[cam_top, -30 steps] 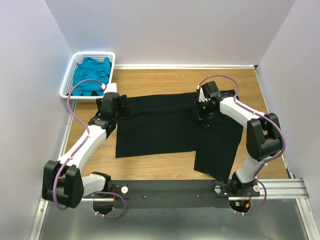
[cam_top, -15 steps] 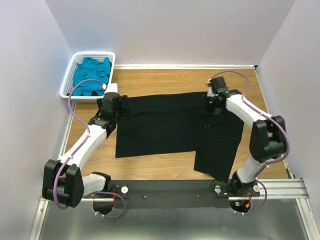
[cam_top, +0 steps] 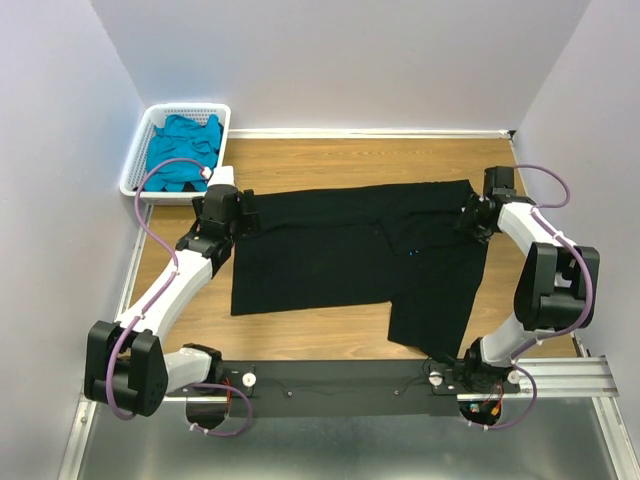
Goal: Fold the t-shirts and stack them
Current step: Fold the tshirt
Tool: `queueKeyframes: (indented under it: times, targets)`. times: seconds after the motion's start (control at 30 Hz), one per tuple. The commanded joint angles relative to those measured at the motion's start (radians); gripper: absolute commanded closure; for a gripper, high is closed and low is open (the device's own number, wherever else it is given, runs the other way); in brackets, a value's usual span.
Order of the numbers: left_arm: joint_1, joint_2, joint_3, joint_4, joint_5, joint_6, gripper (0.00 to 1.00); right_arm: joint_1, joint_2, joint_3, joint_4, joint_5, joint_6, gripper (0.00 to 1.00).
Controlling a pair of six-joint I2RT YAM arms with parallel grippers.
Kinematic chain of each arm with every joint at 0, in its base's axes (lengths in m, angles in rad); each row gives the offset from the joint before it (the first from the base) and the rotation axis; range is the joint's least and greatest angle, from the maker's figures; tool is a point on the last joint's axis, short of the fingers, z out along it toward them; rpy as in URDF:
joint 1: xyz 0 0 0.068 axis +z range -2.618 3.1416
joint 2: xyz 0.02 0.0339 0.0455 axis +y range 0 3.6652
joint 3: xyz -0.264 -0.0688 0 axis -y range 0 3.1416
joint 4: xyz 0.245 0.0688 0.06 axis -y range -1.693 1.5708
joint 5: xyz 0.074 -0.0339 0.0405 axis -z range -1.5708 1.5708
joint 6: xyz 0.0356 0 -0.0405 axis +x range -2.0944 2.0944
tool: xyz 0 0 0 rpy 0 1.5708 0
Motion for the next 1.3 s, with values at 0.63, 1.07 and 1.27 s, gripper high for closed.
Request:
queueKeyframes:
  times: [0.63,1.07,1.27]
  targets:
    - [0.008,-0.013,0.014,0.021,0.012,0.007,0.06,-0.035,0.107,-0.072,0.176,-0.136,0.044,0.58]
    - [0.010,-0.010,0.016,0.021,0.016,0.004,0.06,-0.035,0.076,-0.064,0.174,-0.187,0.060,0.66]
    - [0.010,-0.013,0.016,0.021,0.016,0.005,0.06,-0.036,0.099,-0.081,0.176,-0.153,0.055,0.66]
